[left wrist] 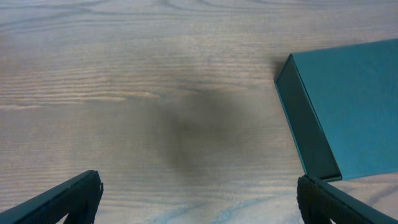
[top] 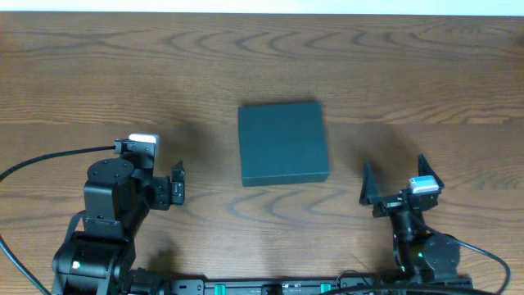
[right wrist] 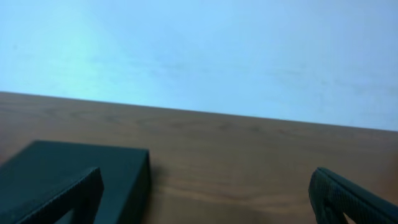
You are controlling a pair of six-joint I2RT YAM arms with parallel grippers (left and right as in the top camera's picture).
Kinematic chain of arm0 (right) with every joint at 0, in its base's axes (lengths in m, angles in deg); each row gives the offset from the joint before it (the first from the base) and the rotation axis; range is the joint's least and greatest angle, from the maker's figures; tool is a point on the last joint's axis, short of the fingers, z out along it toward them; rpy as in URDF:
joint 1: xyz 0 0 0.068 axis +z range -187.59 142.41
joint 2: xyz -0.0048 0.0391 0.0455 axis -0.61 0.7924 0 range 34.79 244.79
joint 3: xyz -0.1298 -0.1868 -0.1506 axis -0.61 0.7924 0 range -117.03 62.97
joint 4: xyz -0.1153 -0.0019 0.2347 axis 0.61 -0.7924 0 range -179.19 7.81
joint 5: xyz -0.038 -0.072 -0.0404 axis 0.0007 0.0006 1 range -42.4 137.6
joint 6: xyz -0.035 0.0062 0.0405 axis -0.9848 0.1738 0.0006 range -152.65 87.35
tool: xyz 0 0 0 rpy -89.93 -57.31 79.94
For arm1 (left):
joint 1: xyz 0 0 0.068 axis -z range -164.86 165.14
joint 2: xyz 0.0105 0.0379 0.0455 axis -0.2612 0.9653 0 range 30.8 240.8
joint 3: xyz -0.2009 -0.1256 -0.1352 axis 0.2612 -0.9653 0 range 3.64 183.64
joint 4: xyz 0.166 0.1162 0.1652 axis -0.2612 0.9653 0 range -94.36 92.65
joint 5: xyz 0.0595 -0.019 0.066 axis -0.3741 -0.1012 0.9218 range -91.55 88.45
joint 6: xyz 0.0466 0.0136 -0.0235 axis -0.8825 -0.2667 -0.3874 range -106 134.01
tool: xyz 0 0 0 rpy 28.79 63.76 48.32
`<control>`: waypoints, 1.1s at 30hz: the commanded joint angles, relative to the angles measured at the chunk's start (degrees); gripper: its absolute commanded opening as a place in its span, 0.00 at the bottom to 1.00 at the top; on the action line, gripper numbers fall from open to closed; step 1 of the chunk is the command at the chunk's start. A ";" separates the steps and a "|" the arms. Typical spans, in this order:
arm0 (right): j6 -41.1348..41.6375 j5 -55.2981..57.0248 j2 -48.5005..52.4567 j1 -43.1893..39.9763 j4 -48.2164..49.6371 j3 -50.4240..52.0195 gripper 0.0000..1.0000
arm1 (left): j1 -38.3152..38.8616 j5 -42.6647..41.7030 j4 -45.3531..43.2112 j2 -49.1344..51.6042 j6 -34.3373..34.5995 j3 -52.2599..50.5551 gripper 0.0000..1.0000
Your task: Pack container
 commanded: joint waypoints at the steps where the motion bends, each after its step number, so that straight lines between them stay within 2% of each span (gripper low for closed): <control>1: -0.04 5.01 -0.55 1.27 2.97 4.90 0.99 | 0.17 0.48 -0.04 0.07 -0.33 -0.17 0.99; 3: -0.04 5.35 -0.55 1.42 -0.79 4.92 0.99 | 0.17 0.48 -0.04 0.07 -0.35 -0.17 0.99; 8: -3.74 4.15 -0.55 1.42 -0.98 4.92 0.99 | 0.17 0.48 -0.04 0.07 -0.33 -0.17 0.99; 33: -3.69 3.65 -0.50 1.40 -0.81 4.92 0.99 | 0.17 0.48 -0.04 0.07 -0.33 -0.17 0.99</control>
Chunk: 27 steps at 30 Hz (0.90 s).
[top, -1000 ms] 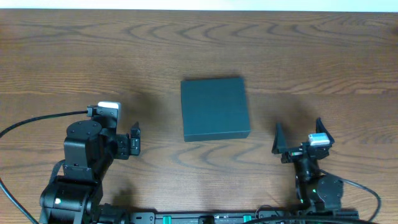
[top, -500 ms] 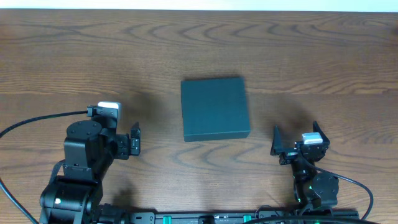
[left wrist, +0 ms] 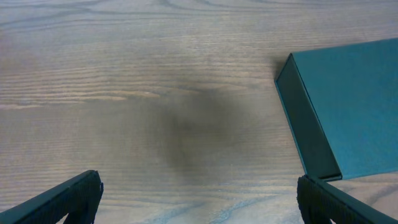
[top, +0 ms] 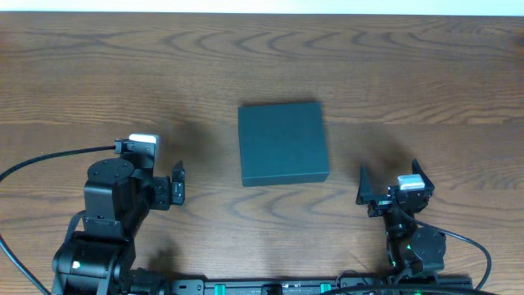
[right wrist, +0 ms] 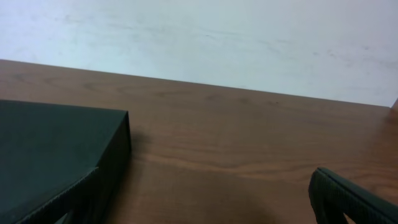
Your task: Pack container
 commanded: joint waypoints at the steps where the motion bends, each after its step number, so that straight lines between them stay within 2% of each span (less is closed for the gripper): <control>1: -0.76 0.22 -0.42 0.44 -0.17 0.13 0.99 | 0.17 0.48 -0.13 0.07 -0.35 -0.15 0.99; 10: -0.76 0.22 -0.42 0.44 -0.17 0.13 0.99 | 0.17 0.70 -1.86 -0.02 -0.35 -0.15 0.99; 14: -0.76 0.22 -0.42 0.44 -0.17 0.13 0.99 | 0.24 -0.24 2.99 -3.34 0.57 -0.28 0.99; 18: -0.76 0.22 -0.42 0.44 -0.17 0.13 0.99 | 0.24 -4.52 2.08 -11.21 1.18 -3.54 0.99; 22: -0.76 0.22 -0.42 0.44 -0.17 0.13 0.99 | 0.24 -4.94 0.68 -21.73 1.38 -11.15 0.99; 27: -0.76 0.22 -0.42 0.44 -0.17 0.13 0.99 | 0.24 -4.90 -12.90 -34.36 -0.07 -23.89 0.99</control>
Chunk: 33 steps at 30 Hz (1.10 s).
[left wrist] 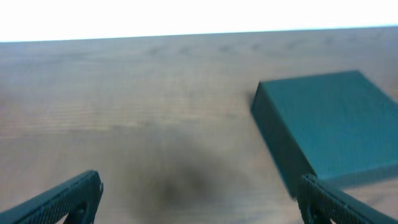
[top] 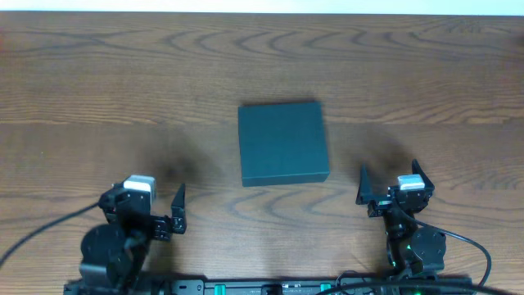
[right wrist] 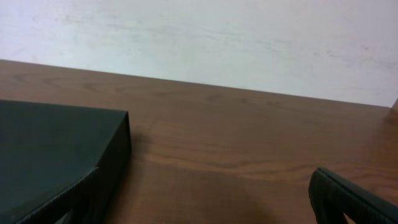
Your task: Pack container
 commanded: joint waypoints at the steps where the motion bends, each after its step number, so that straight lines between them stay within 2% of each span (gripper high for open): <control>1: -0.74 0.22 -0.39 0.44 -0.24 0.13 0.99 | 0.24 -0.74 -8.66 -6.84 -1.40 -7.89 0.99; 7: -0.74 0.22 -0.39 0.44 -0.24 0.13 0.99 | 0.22 -0.66 -30.73 -10.14 -7.26 -20.70 0.99; 11: -0.74 0.22 -0.39 0.44 -0.24 0.13 0.99 | 0.22 -0.15 -38.23 -10.14 -8.07 -26.34 0.99; 19: -0.74 0.22 -0.39 0.44 -0.24 0.13 0.99 | 0.22 -3.80 -30.29 -10.14 -7.87 -27.69 0.99; 33: -0.74 0.22 -0.39 0.44 -0.24 0.13 0.99 | 0.22 -4.46 -30.62 -10.01 -5.11 -27.69 0.99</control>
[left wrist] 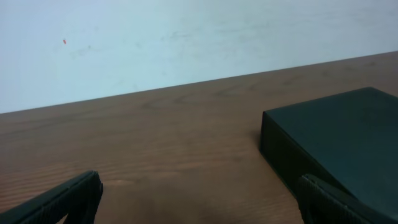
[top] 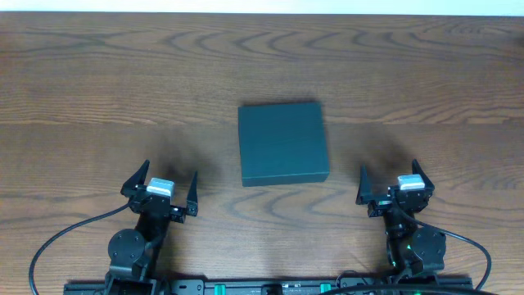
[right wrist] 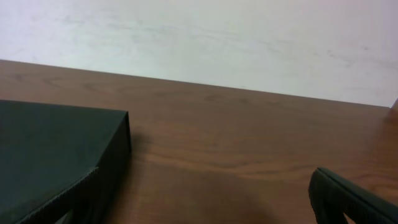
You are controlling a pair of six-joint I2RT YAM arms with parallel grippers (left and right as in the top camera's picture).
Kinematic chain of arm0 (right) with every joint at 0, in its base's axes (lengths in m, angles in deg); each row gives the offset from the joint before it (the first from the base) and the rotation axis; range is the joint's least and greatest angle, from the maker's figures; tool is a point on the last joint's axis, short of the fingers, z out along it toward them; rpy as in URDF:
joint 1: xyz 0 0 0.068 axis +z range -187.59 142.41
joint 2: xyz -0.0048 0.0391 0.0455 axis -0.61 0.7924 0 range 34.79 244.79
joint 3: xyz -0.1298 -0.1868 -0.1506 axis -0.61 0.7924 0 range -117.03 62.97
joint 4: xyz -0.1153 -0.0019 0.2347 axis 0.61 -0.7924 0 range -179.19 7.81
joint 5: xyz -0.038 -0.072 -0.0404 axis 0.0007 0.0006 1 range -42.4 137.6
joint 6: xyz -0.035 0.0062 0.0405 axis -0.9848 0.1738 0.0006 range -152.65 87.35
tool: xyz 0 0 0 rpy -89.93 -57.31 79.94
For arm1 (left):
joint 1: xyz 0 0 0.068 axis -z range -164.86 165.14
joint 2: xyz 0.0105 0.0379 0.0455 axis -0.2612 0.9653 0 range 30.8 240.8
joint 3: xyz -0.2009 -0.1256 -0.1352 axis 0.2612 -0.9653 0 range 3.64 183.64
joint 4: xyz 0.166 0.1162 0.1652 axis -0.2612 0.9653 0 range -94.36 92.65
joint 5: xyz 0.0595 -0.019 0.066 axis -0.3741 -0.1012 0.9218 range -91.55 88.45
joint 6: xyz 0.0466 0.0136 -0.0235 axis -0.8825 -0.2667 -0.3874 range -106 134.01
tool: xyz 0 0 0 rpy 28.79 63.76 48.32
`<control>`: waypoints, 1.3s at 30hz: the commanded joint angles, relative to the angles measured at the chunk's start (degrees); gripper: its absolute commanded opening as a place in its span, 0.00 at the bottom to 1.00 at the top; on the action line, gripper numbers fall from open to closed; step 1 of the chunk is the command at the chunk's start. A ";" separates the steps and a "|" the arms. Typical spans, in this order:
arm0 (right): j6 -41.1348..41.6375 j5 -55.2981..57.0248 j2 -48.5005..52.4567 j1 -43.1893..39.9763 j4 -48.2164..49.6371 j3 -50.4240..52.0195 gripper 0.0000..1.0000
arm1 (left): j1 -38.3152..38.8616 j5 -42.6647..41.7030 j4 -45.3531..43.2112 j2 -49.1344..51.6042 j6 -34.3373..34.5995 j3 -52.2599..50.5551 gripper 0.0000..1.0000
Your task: Pack container
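A closed dark teal box (top: pixel 283 143) lies flat at the middle of the wooden table (top: pixel 98 90). It shows at the right in the left wrist view as the box (left wrist: pixel 339 134), and at the left in the right wrist view as the box (right wrist: pixel 53 152). My left gripper (top: pixel 160 182) sits low near the front edge, left of the box, open and empty. My right gripper (top: pixel 391 182) sits low at the front right, open and empty too. Both point toward the far edge.
A pale wall (left wrist: pixel 186 37) rises behind the table's far edge. Cables (top: pixel 57 238) trail from the arm bases along the front edge.
My left arm has folded down to the front edge, its camera now looking level across the table at the wall. The right arm and the box have not moved.
At first my left arm stood raised at the left, looking down beside the box, and my right gripper was a little further right. The right arm then settled at the front right. The left arm has since lowered to the front edge. The box stayed shut.
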 commanded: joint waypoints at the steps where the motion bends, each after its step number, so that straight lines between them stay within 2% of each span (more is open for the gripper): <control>1: -0.74 0.24 -0.37 0.44 -0.20 0.13 0.99 | 0.22 -2.12 2.19 -0.35 2.43 -0.76 0.99; 12: -0.74 0.24 -0.37 0.44 -0.20 0.13 0.99 | 0.22 -2.16 2.14 -0.35 7.48 -0.76 0.99; 39: -0.74 0.24 -0.37 0.44 -0.20 0.13 0.99 | 0.22 -2.14 2.14 -0.35 7.41 -0.76 0.99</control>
